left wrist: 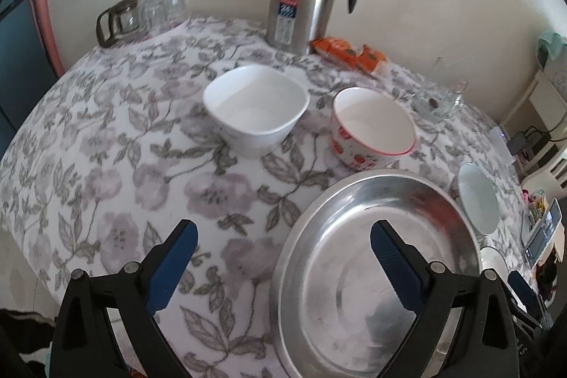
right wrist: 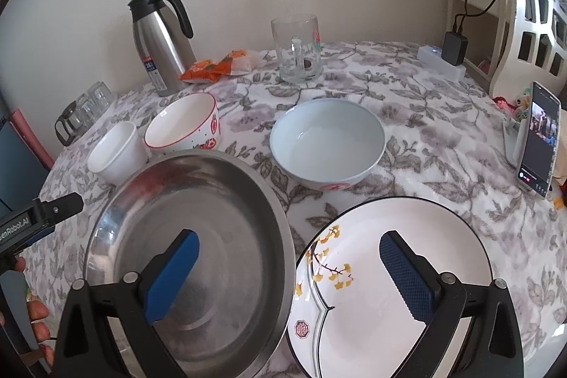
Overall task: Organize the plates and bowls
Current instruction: 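Move both tools toward the white plate with yellow ginkgo print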
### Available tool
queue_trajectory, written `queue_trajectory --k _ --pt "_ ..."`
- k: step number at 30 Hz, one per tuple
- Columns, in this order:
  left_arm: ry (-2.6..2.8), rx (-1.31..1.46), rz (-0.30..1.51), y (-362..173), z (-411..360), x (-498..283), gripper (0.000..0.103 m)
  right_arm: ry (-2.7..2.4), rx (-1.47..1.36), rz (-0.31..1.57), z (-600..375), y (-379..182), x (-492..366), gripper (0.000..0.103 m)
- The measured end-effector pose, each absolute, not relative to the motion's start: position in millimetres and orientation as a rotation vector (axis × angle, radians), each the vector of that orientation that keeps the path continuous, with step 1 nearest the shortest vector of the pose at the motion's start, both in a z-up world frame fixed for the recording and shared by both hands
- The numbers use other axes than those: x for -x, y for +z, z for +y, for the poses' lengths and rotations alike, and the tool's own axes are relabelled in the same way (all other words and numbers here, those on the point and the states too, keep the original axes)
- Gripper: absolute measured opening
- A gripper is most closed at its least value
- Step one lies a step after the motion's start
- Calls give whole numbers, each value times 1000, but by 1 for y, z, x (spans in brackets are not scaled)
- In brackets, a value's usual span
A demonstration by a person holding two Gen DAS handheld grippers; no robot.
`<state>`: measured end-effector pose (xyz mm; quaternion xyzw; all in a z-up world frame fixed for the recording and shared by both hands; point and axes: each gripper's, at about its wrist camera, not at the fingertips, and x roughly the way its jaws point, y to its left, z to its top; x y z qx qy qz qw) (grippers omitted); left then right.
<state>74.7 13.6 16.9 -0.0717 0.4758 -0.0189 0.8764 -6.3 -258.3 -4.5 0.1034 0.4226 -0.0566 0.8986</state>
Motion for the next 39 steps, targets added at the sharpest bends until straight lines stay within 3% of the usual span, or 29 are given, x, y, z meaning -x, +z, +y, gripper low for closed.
queue_trajectory --k 16,33,39 --pt "-236 158 922 41 -35 -53 98 -232 -271 786 -302 18 25 103" --pt "-477 140 1000 45 -135 -4 97 -374 -406 702 -386 27 77 100" --pt "-538 114 1066 34 -168 12 81 -404 -423 732 -400 15 91 89"
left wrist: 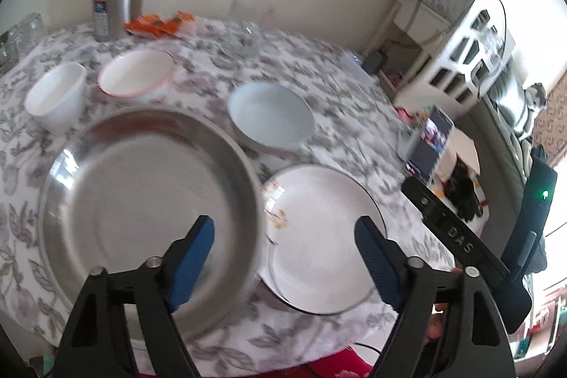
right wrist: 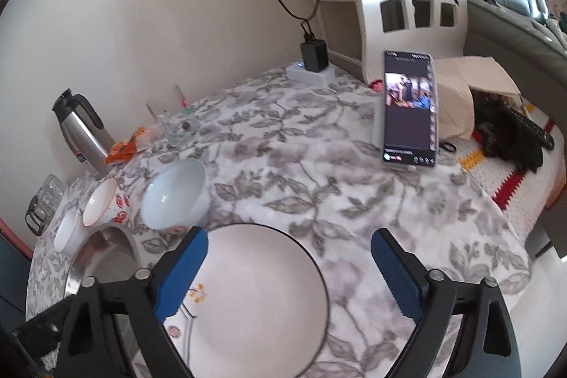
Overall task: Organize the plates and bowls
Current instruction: 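Move both tools toward the white plate with yellow ginkgo print, then close both tools on the rim of the ginkgo plate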
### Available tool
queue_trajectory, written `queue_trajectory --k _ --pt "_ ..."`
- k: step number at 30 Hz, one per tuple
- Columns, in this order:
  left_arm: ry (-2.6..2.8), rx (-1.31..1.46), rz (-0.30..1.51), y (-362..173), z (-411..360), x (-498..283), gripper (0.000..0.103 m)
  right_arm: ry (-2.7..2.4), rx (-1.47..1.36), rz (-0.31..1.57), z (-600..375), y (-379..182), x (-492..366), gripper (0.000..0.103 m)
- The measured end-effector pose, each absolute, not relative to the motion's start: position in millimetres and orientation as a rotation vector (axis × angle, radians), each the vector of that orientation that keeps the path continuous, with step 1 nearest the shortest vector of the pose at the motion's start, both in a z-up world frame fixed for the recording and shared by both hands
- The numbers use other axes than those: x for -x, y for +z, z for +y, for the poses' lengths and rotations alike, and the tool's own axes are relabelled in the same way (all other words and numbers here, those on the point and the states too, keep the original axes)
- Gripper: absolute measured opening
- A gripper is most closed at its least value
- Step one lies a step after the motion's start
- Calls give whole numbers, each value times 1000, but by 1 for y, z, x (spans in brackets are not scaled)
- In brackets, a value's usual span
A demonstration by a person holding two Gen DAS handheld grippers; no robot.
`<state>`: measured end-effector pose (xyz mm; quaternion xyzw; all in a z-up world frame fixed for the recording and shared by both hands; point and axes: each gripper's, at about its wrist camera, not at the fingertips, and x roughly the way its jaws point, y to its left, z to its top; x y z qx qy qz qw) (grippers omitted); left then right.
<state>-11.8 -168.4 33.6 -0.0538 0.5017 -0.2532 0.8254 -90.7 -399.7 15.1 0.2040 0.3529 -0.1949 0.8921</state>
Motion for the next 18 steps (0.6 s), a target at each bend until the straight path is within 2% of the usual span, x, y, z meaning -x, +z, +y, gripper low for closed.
queue_trajectory --k 2,6,8,18 --pt "-555 111 1099 28 -178 17 75 -410 -427 747 -404 10 94 85" --pt "-560 107 1156 16 -190 26 71 -416 -452 789 -413 -2 98 75" --pt "-562 117 1188 10 -193 28 64 -412 -476 816 -417 -9 98 72" --pt "-558 129 1290 -13 -203 39 55 -386 -565 906 -428 -38 96 52"
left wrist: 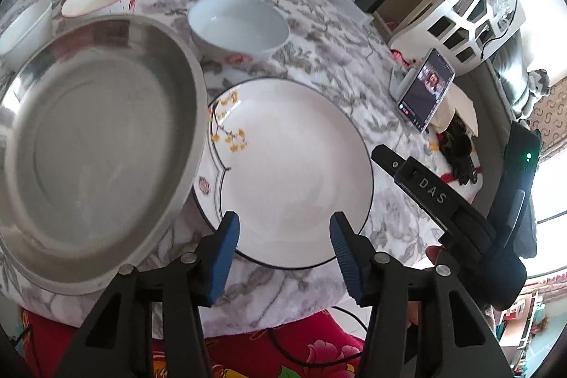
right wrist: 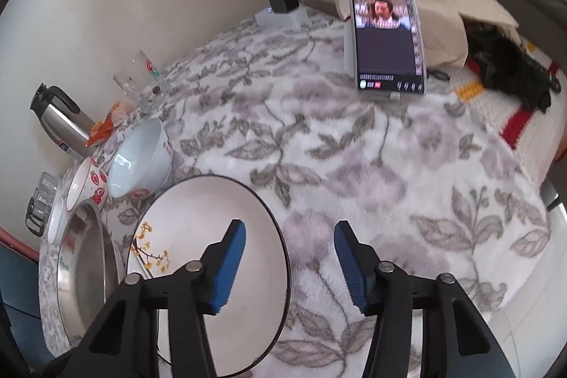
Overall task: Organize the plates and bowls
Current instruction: 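Close both tools on the rim of the ginkgo plate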
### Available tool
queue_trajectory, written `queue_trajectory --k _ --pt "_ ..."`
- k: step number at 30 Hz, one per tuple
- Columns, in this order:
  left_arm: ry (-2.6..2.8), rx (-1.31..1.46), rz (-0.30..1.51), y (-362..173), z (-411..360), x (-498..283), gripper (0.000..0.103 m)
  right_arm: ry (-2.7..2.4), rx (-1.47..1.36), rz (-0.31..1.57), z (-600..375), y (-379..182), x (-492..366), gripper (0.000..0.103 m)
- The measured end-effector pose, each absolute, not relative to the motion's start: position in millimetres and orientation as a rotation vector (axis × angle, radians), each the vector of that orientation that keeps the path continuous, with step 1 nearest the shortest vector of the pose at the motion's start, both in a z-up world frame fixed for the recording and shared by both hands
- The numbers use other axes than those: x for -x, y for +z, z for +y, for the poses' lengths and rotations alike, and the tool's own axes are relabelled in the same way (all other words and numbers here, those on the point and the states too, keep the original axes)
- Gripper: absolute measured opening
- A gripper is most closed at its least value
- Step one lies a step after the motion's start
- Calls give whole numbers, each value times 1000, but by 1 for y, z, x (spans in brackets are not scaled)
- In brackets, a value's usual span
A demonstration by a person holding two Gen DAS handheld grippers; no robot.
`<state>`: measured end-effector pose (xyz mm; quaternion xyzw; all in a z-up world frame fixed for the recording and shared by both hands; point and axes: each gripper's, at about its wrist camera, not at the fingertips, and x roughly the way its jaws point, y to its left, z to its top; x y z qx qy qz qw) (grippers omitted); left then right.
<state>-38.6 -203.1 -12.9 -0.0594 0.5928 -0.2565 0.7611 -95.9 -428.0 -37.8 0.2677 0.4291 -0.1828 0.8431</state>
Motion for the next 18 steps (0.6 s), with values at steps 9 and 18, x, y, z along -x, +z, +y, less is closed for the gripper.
queue_trajectory --k 9,18 --pt "-512 218 1379 -34 -194 35 46 -355 -587 959 -425 -50 91 38" --pt "-490 262 1400 -43 -192 33 33 -349 -592 998 -424 -58 89 14"
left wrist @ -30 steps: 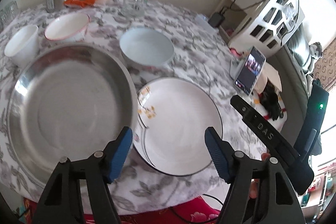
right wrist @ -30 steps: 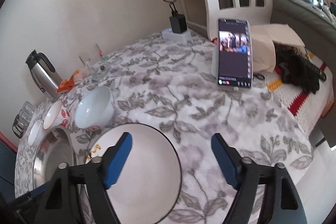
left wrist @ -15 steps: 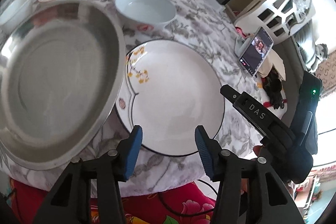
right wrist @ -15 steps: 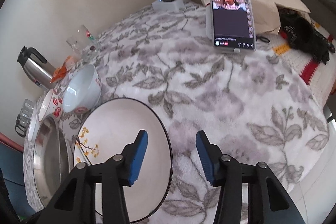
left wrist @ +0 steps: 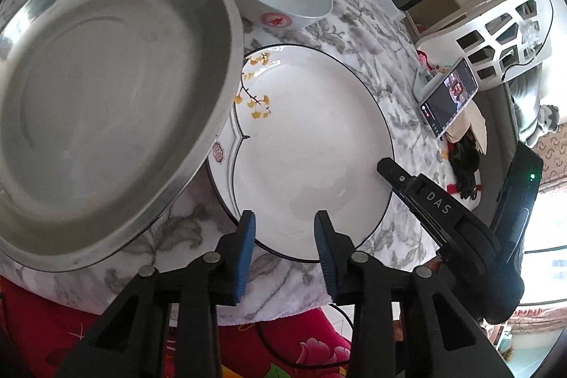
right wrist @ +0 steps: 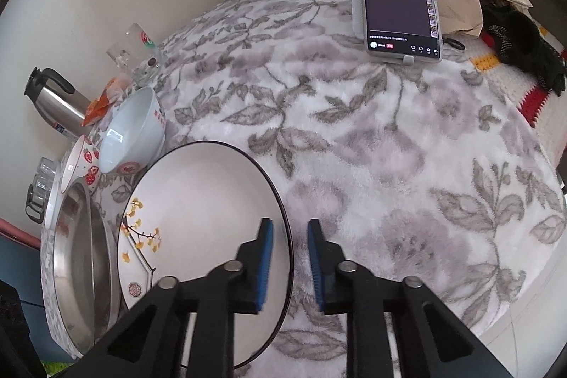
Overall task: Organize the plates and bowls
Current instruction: 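Close both tools on the rim of the ginkgo plate, then lift the ginkgo plate off the cloth with both tools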
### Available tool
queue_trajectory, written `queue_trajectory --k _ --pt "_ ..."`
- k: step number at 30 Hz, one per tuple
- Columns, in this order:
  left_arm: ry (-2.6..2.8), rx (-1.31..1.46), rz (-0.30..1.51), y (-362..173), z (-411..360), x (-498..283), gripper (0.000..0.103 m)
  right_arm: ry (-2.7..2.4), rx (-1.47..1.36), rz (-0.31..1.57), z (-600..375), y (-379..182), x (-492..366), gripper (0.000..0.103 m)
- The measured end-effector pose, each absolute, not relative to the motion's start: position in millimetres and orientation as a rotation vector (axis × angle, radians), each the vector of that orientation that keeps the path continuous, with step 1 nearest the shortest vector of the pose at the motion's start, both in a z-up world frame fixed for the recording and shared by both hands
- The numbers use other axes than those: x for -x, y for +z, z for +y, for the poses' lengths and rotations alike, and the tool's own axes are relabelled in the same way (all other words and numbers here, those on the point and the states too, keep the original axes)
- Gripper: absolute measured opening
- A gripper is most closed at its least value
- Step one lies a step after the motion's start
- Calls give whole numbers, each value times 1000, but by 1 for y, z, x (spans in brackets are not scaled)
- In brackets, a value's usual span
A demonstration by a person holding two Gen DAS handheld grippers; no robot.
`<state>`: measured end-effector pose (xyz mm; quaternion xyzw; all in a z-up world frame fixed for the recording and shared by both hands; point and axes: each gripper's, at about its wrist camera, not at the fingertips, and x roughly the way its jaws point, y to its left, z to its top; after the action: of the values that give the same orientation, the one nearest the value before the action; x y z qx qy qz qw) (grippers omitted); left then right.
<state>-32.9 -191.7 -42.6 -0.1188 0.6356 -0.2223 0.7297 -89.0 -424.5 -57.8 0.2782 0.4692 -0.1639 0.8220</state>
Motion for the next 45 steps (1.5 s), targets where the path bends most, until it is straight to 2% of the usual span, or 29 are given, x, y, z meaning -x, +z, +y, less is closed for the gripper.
queue_trajectory --k 3,18,27,45 --pt "-479 275 1404 -43 -189 32 29 -335 -608 995 -426 -59 88 9" --pt "-407 267 1416 -53 -180 29 29 -341 -577 1002 -423 -58 85 9" --pt "-371 257 1420 -65 -183 26 15 -339 -578 1003 -424 -59 85 9" --pt "-469 147 1379 -59 -209 32 17 -425 -644 971 -445 -57 102 10"
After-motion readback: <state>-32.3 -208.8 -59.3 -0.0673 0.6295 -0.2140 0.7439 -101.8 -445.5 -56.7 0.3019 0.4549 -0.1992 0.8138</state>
